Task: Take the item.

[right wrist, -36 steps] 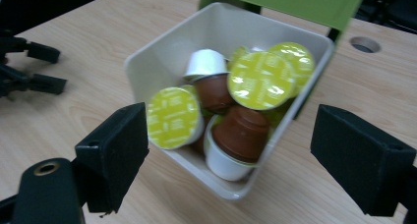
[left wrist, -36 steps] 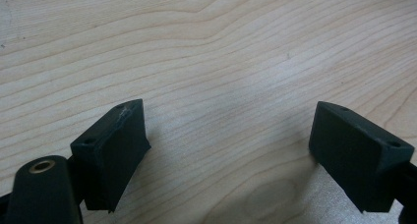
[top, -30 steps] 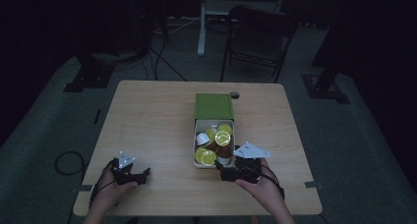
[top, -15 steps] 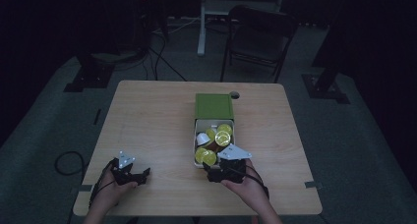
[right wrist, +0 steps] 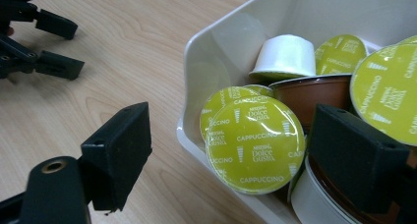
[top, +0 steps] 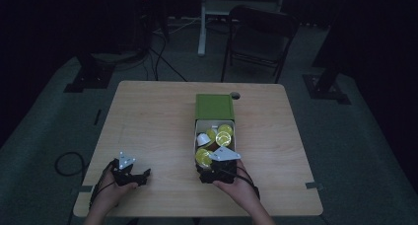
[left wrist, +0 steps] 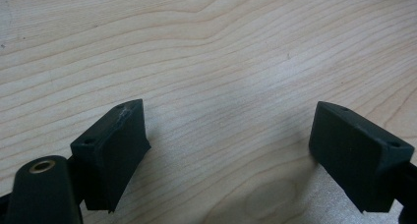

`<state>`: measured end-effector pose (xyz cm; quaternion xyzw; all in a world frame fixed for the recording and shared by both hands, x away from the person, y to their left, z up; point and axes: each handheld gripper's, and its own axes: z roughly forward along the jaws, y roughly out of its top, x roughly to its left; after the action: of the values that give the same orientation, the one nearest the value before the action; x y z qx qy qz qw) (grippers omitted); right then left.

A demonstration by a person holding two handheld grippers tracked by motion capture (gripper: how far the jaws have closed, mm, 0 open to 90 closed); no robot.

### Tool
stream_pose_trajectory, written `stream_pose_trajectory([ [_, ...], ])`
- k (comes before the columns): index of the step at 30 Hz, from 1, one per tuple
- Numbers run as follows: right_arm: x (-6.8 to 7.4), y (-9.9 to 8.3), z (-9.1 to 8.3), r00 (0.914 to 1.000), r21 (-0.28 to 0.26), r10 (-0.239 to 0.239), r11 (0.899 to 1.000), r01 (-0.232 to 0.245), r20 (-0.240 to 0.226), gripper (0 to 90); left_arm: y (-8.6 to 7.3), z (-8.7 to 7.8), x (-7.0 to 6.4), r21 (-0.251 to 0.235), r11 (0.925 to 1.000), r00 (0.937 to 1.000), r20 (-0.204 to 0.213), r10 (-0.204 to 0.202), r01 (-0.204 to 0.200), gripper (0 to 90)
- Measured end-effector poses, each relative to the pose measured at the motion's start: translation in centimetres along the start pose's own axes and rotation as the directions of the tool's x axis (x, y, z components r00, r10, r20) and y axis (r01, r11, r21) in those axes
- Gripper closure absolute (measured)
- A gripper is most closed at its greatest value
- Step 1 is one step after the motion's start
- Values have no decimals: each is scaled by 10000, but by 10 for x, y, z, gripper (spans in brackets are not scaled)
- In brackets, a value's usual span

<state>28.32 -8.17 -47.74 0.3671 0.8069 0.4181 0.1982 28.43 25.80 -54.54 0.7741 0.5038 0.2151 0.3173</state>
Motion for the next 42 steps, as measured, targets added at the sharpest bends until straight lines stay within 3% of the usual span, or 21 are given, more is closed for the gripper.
stream_pose_trajectory([
  [10,0,-4,13,9996,69,-84,9999,82,260,239,0,0,0,3,10000,10000,0,-3,3,151],
  [13,-2,-5,16,9992,157,-45,9999,39,409,301,0,0,0,3,10000,10000,2,-3,3,151],
  [24,-1,-6,26,9972,317,-108,9995,85,737,341,0,0,0,-12,10000,10000,1,-24,24,151],
  [26,-2,-7,28,9963,376,-131,9992,99,846,385,0,0,0,-13,10000,10000,5,-24,24,151],
  [42,-5,-1,16,9987,274,-338,9991,327,394,395,0,0,0,7,10000,10000,5,-3,3,151],
])
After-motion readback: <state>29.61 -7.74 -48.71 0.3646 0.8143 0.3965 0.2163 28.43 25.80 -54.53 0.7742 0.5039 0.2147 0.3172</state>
